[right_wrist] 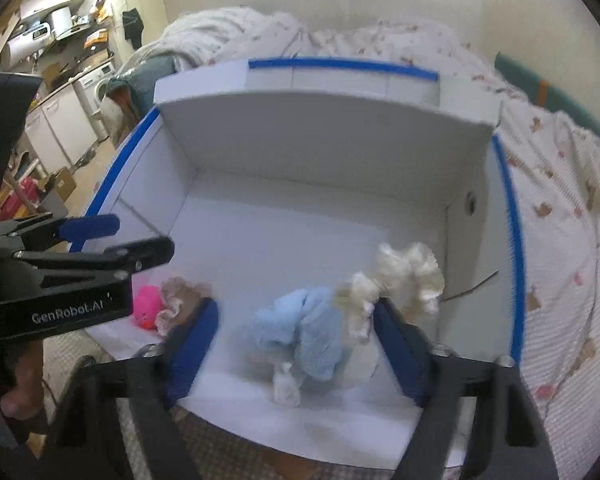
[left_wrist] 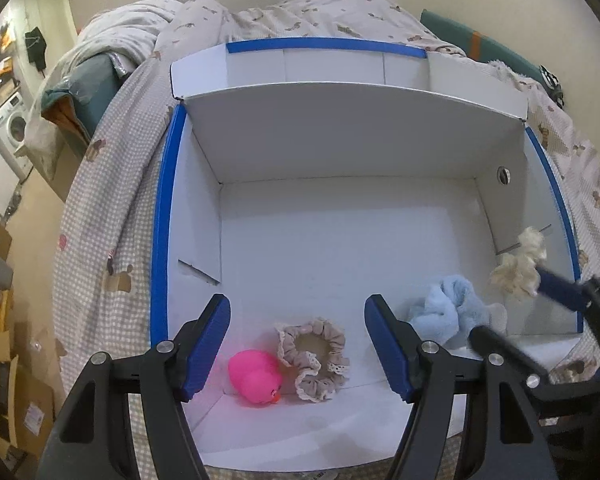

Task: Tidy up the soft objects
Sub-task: 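Open both tools to drop the scrunchie and ruffled fabric into the box, then move both tools back toward the plastic bag and orange foam piece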

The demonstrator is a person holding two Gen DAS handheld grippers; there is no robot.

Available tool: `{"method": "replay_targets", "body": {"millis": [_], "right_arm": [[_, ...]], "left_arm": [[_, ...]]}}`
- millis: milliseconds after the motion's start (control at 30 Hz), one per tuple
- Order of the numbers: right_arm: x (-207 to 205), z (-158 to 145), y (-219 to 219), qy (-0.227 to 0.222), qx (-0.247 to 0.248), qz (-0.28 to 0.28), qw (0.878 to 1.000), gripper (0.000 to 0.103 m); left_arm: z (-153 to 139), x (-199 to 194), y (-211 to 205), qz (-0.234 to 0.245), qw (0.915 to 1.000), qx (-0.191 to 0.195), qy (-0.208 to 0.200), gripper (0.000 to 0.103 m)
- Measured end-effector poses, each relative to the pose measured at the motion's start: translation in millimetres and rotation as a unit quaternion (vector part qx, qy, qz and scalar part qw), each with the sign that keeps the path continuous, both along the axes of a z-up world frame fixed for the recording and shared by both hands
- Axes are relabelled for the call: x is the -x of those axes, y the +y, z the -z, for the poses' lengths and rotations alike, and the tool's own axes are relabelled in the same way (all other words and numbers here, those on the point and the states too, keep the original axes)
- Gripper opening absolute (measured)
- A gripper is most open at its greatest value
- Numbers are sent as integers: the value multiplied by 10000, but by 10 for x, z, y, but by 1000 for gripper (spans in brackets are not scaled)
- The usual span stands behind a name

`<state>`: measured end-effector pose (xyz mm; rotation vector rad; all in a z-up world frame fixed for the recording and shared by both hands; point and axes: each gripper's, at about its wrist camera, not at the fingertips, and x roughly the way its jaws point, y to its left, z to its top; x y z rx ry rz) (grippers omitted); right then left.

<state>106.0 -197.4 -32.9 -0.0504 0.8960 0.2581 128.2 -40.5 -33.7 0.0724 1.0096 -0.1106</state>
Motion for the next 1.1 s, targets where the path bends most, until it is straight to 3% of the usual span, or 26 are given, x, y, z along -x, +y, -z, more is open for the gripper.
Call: {"method": "replay_targets", "body": {"millis": [633, 933, 1100], "right_arm": [[-44, -79, -183, 73, -402, 256, 9988, 84], [126, -212, -277, -120, -487, 424, 9978, 84], [379, -391, -300, -440, -491, 354, 9972, 84]], "left_arm": [[4, 26, 42, 11, 9999, 48, 114, 67], [-280, 162, 114, 44, 10000, 33, -57, 67], [-430, 303, 229, -65, 9998, 132, -103, 67]]}}
